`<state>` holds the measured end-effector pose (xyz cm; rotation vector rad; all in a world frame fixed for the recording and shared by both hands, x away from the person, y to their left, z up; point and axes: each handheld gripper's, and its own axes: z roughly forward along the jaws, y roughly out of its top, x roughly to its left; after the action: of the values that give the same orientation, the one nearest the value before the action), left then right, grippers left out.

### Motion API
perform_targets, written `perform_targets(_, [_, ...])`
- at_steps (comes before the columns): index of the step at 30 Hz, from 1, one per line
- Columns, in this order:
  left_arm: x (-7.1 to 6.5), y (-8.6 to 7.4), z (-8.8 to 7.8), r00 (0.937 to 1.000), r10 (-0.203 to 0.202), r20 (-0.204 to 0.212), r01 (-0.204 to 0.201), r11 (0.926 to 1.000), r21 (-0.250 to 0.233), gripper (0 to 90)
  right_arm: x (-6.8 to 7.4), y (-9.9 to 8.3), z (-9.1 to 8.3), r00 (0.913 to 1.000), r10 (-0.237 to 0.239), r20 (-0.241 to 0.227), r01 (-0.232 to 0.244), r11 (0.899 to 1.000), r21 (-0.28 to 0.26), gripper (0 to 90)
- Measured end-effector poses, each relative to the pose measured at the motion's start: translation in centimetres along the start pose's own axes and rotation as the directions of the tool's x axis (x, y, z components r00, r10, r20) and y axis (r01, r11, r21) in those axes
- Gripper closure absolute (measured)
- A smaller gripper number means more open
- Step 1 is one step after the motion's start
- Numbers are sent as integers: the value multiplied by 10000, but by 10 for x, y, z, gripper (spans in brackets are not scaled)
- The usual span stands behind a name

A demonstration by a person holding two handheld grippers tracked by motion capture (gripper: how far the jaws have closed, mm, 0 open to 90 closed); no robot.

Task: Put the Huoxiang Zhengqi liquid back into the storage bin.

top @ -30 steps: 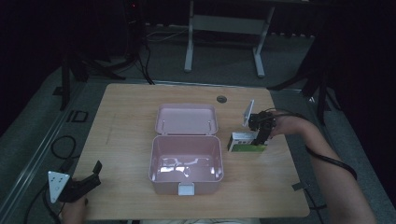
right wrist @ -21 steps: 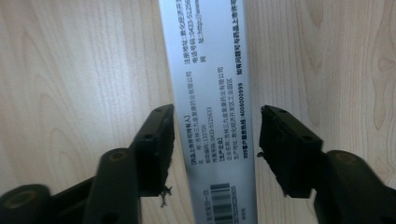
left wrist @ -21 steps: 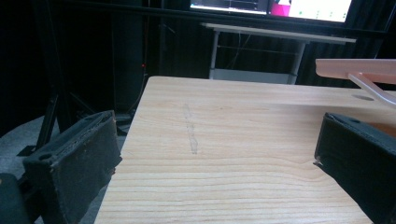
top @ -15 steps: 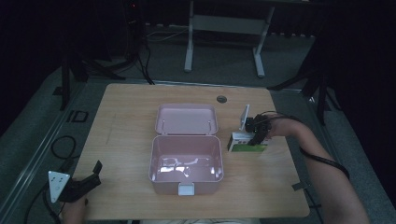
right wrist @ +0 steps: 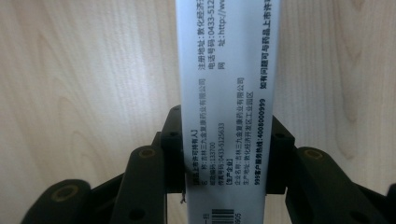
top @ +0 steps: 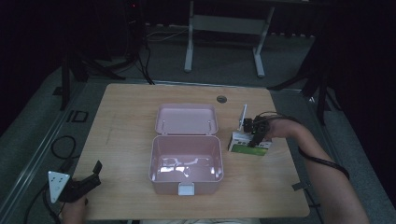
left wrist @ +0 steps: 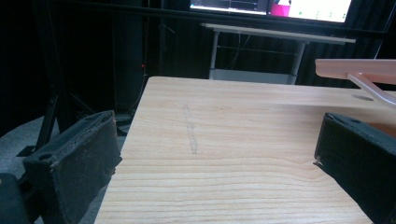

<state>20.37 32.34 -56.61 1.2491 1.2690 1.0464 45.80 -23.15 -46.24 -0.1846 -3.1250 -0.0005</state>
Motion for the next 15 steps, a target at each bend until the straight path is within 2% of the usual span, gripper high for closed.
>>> perform_targets(7, [0, 0, 0, 10000, -2, -11, 2, 10000, -17, 2, 11, -5, -11, 9988, 473, -106, -477, 9980, -403, 616])
perform_targets(15, [0, 0, 0, 10000, -5, -18, 5, 10000, -14, 2, 31, -11, -15, 9978, 576, -342, -584, 9981, -202, 617])
